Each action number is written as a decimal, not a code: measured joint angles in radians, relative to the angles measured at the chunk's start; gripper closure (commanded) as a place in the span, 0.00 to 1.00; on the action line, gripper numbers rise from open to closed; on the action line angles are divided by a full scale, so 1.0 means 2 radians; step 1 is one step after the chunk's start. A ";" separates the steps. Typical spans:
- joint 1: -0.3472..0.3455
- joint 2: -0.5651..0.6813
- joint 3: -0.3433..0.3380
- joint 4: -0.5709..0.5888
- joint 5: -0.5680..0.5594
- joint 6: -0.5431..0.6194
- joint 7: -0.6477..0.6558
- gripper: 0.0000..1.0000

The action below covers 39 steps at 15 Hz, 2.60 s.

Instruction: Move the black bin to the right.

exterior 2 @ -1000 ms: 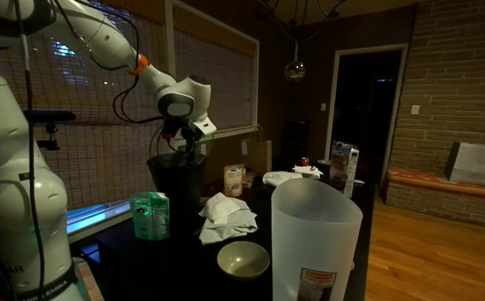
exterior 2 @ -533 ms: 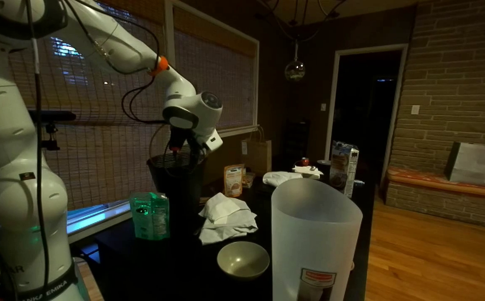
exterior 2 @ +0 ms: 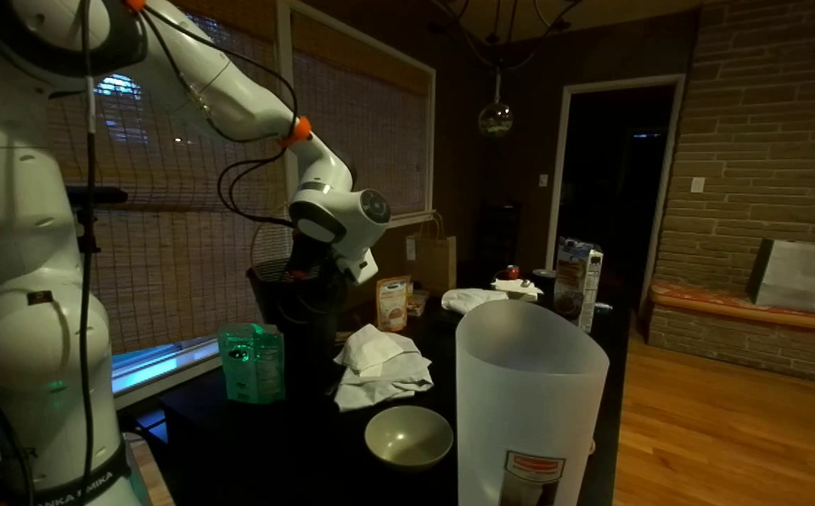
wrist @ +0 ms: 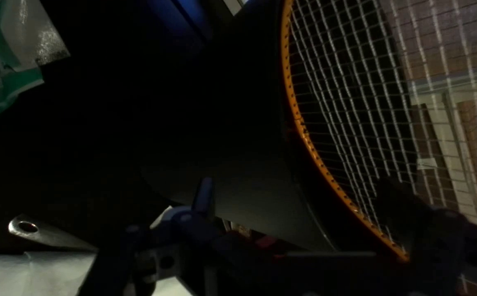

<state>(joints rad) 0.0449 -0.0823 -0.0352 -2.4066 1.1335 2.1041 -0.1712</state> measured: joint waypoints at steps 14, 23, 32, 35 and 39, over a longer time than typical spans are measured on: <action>0.030 -0.002 0.076 0.002 -0.084 0.094 0.004 0.01; 0.048 -0.003 0.112 0.000 -0.340 0.222 0.156 0.74; 0.052 -0.005 0.112 0.000 -0.384 0.246 0.217 0.99; 0.059 -0.018 0.109 0.002 -0.349 0.220 0.199 0.99; 0.054 -0.092 0.084 0.005 -0.322 0.198 0.194 0.99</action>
<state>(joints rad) 0.1523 -0.2654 0.1325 -2.3970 0.4905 2.5002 0.2170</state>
